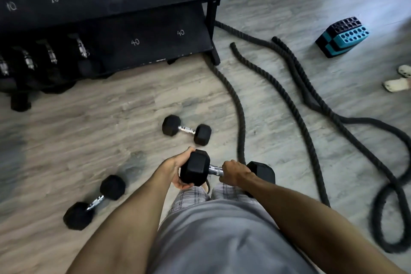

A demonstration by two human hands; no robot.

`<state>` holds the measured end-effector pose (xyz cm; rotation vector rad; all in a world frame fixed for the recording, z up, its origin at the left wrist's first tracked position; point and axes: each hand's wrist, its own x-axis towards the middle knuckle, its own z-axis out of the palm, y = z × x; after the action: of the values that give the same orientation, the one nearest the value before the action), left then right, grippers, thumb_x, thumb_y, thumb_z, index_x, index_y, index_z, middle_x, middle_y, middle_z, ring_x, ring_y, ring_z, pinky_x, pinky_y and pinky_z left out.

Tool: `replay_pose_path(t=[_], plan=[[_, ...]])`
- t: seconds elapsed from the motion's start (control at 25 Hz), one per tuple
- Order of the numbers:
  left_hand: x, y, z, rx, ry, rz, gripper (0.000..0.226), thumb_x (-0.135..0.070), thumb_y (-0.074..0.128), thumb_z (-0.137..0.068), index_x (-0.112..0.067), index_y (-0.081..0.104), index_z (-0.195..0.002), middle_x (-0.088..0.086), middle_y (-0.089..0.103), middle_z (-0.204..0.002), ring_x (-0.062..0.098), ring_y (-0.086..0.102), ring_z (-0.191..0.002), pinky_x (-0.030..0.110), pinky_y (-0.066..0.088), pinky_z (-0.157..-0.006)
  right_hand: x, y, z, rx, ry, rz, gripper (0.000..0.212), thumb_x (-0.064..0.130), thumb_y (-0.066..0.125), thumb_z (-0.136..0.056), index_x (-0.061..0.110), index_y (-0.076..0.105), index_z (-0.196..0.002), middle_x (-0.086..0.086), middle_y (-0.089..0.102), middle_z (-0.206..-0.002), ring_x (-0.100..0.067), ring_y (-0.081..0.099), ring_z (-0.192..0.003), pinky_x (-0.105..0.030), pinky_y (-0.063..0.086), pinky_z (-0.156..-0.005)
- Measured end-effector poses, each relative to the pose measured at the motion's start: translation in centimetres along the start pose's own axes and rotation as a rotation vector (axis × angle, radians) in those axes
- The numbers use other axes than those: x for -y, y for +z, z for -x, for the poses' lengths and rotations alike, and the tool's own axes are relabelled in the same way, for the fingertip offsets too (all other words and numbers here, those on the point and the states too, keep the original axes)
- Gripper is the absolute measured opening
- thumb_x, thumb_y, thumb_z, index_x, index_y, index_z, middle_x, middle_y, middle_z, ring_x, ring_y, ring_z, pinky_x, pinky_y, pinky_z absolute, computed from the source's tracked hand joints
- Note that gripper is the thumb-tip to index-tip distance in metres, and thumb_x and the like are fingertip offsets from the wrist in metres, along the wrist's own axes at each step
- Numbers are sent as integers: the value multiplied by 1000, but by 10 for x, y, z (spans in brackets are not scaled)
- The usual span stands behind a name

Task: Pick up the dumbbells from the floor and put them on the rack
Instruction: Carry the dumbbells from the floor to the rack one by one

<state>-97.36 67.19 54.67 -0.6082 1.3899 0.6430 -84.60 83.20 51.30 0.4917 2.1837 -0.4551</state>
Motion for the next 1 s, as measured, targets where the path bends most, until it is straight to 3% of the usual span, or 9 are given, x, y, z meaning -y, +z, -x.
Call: replay_pose_path(t=[0.2,0.44,0.68,0.84,1.0], plan=[[-117,-37,20,-34,59,7,67,-67,61,-67,-4,53,-87,19,61,-78,33,59,-69,36,51,-77,14,-110,-60,-47,-1,-5,39,34,59,-83,13,60,-115,-12,62,-113,-32,62,-99,-32,43,-72],[-249,-69,10,-55,33,-4,76,-77,55,-63,-7,59,-94,16,63,-78,31,62,-64,30,52,-59,12,-215,-149,-39,-1,-71,37,31,55,-83,10,57,-113,-12,61,-110,-33,65,-96,-37,49,-76],[-386,-79,18,-110,-12,48,67,-72,52,-70,-7,56,-85,15,62,-80,30,60,-68,31,50,-62,-11,-322,-255,38,-64,-19,42,45,63,-71,20,60,-106,-7,67,-102,-30,67,-92,-31,45,-66],[-468,-86,35,-141,-11,130,73,-73,54,-68,-6,56,-96,20,63,-87,32,61,-70,32,52,-62,-21,-411,-294,-2,-141,16,43,39,59,-81,12,59,-114,-13,62,-117,-34,64,-103,-35,48,-78],[-532,-95,45,-159,16,231,83,-76,56,-61,-7,57,-106,20,65,-98,33,64,-72,32,54,-58,-26,-479,-330,-41,-171,74,41,39,62,-84,11,58,-114,-12,63,-115,-33,62,-104,-34,46,-79]])
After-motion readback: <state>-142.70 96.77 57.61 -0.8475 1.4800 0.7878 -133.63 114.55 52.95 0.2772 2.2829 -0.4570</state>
